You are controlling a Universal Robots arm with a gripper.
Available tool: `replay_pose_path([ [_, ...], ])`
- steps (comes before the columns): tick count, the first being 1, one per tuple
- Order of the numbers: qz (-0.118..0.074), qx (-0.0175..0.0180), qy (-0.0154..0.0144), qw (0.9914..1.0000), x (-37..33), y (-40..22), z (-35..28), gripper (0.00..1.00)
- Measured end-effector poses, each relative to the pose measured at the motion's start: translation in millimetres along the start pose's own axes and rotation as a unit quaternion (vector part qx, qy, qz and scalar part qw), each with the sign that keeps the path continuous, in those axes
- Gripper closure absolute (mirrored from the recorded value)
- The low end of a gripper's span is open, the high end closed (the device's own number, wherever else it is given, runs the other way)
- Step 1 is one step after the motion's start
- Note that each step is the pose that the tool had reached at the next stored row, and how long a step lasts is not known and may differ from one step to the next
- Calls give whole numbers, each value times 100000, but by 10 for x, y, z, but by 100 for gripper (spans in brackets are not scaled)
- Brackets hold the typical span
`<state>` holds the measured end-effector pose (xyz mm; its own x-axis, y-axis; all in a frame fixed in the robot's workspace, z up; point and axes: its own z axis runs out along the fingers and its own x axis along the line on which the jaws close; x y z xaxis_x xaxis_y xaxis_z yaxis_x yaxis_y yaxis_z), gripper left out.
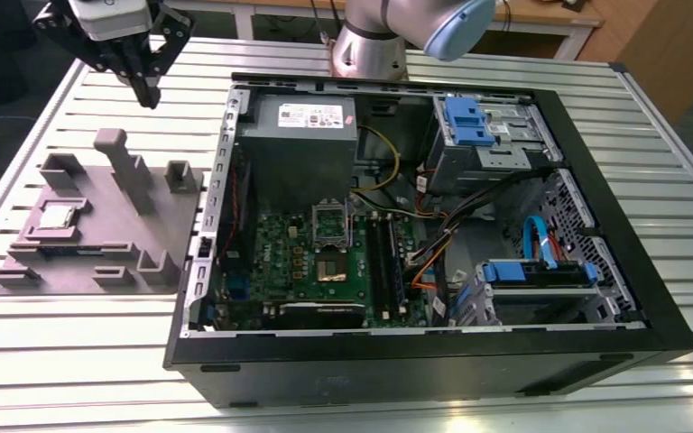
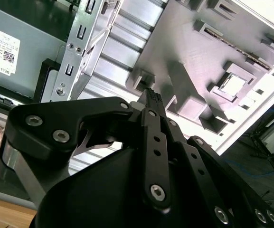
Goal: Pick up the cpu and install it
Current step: 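Reach for the cpu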
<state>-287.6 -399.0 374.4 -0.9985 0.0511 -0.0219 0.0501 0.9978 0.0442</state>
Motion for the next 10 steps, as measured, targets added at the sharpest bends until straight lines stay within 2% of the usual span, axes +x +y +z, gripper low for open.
replay_pose_path([
  [10,1,-3,2,100000,17,-1,2,90],
])
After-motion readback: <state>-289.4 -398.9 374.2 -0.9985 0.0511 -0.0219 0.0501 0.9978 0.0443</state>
